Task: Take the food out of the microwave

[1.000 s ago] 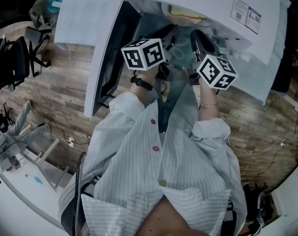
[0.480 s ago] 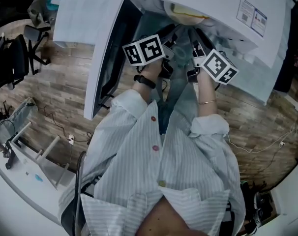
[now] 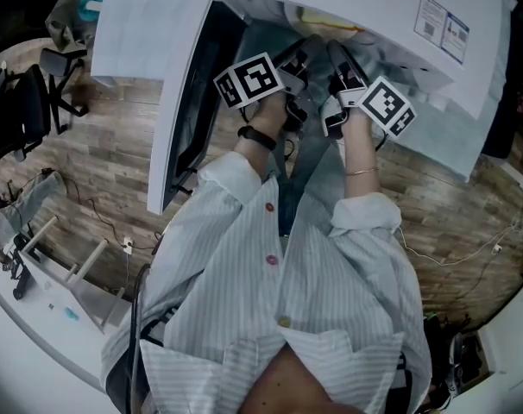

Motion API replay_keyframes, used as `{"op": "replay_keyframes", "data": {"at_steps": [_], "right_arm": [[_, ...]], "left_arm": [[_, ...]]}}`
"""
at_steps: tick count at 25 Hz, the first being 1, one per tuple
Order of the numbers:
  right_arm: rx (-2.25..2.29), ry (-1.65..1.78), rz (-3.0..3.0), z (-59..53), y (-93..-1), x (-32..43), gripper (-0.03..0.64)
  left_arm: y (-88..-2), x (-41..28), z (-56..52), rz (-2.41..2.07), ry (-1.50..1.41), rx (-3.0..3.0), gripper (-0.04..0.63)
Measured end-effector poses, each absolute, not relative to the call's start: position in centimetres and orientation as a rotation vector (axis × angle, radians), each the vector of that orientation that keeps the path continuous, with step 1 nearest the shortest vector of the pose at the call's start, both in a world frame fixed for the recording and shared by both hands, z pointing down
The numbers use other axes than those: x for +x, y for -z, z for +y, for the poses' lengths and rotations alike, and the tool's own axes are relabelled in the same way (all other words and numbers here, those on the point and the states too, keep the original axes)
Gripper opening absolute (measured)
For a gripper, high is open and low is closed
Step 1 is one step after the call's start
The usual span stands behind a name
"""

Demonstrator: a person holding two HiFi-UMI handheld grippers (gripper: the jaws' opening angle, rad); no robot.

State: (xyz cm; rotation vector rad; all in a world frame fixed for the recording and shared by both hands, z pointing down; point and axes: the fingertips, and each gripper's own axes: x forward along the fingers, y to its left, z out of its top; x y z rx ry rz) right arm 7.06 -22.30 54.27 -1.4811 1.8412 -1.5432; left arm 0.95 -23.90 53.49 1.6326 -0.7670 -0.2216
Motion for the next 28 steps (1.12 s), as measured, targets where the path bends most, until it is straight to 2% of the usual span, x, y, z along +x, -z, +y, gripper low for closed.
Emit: {"op": "replay_keyframes", "data": {"at_steps": [10, 28], "right_arm": [[-1.355, 1.691, 1.654, -22.9, -55.7, 6.1, 0.173], [-1.271, 1.742, 1.436, -23.5, -56.4, 6.0, 0.156]], "left_arm": [[-54.7, 0.5, -25.1, -0.790, 0.260, 1.486, 0.186], [-56.4, 0.1, -25.7, -0.797, 0.240, 1.358, 0.181]]}}
